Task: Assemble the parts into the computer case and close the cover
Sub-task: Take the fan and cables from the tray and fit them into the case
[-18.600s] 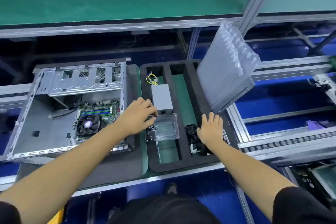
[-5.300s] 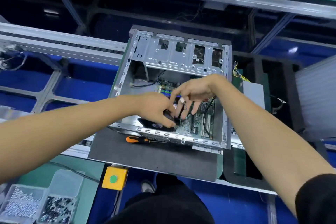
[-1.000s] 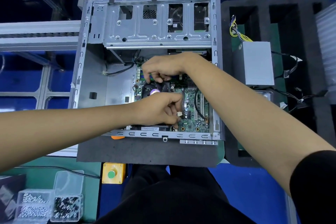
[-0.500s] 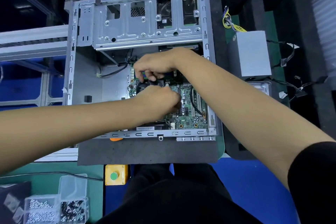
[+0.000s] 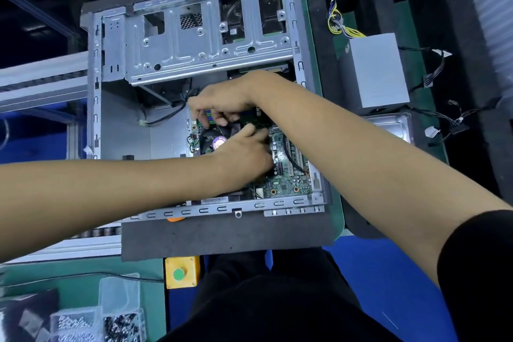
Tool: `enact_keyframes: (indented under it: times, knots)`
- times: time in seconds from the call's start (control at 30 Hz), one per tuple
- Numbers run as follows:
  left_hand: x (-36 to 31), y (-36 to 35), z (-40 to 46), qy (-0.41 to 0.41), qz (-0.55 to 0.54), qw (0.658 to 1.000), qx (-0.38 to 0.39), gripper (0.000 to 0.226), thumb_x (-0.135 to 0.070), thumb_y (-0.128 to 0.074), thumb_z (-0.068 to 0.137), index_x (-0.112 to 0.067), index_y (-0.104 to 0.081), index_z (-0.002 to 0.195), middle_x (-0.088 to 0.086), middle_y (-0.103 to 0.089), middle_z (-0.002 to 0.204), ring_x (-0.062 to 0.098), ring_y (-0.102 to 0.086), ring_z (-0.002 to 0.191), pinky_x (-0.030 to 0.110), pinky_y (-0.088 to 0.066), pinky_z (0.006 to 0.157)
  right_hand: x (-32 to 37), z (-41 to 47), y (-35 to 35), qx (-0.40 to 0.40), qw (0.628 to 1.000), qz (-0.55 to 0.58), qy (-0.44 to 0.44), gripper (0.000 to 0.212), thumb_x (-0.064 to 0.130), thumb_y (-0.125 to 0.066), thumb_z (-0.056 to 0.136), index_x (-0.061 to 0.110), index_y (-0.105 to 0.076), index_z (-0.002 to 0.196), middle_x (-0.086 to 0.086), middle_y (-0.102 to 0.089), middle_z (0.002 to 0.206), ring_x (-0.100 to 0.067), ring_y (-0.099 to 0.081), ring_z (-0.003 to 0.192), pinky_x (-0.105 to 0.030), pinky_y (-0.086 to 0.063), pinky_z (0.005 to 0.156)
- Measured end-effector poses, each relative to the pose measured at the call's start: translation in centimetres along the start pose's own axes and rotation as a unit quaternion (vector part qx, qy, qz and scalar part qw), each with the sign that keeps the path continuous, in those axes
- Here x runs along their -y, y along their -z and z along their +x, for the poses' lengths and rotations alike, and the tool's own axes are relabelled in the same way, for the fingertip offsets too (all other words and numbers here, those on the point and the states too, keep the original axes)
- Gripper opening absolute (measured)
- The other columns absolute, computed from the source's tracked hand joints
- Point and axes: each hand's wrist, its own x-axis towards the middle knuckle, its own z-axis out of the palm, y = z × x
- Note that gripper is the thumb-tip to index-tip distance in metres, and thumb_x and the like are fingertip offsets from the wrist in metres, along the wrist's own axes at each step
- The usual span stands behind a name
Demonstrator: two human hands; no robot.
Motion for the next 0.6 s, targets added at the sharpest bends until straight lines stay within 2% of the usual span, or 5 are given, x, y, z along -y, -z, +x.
enact_keyframes:
  times: [0.07,0.23,0.37,0.43,0.6]
  knots:
    - [-0.1,-0.2,0.0,0.006,-0.001,1.0,-0.004,0.011,-0.021,-0.057,0.095,-0.02,-0.067,0.097,-0.006,-0.068,0.106,0.028,-0.04,0.121,0.04,-0.027,0.09,-0.1,0.1,0.0,-0.002,1.0,0.0,-0.003,0.04,0.045,-0.043,0.102,0.01,-0.065,0.101,-0.01,-0.056,0.075,-0.02,-0.036,0.051,-0.032,-0.036,0.058]
    - [-0.3,0.0,0.0,0.022,0.014,1.0,0.005,0.011,-0.027,-0.058,0.097,-0.02,-0.066,0.099,-0.004,-0.07,0.104,0.028,-0.042,0.118,0.042,-0.03,0.09,0.0,0.0,0.1,0.001,1.0,0.004,-0.01,0.039,0.046,-0.044,0.101,0.017,-0.063,0.083,-0.003,-0.051,0.06,-0.018,-0.034,0.045,-0.031,-0.035,0.058]
    - [-0.4,0.5,0.2,0.018,0.008,1.0,0.011,0.005,-0.022,-0.058,0.095,-0.022,-0.061,0.091,-0.002,-0.07,0.102,0.028,-0.043,0.117,0.042,-0.029,0.091,0.0,0.0,0.1,0.003,1.0,-0.001,-0.021,0.041,0.046,-0.044,0.1,0.012,-0.064,0.09,-0.004,-0.052,0.062,-0.019,-0.036,0.046,-0.031,-0.034,0.058]
    - [-0.5,0.7,0.1,0.023,0.004,0.999,0.022,0.009,-0.022,-0.058,0.095,-0.024,-0.055,0.087,-0.002,-0.07,0.102,0.028,-0.042,0.118,0.042,-0.029,0.093,0.0,0.1,0.1,0.003,1.0,-0.002,-0.023,0.041,0.046,-0.044,0.1,0.011,-0.064,0.094,-0.004,-0.052,0.063,-0.019,-0.035,0.046,-0.03,-0.034,0.057]
    - [-0.6,0.9,0.3,0.015,0.021,0.999,0.026,0.009,-0.022,-0.055,0.099,-0.02,-0.064,0.098,0.0,-0.07,0.104,0.028,-0.044,0.117,0.043,-0.03,0.095,0.0,0.1,0.2,0.006,1.0,-0.002,-0.022,0.041,0.047,-0.044,0.1,0.011,-0.064,0.094,-0.004,-0.051,0.064,-0.018,-0.035,0.047,-0.03,-0.034,0.056]
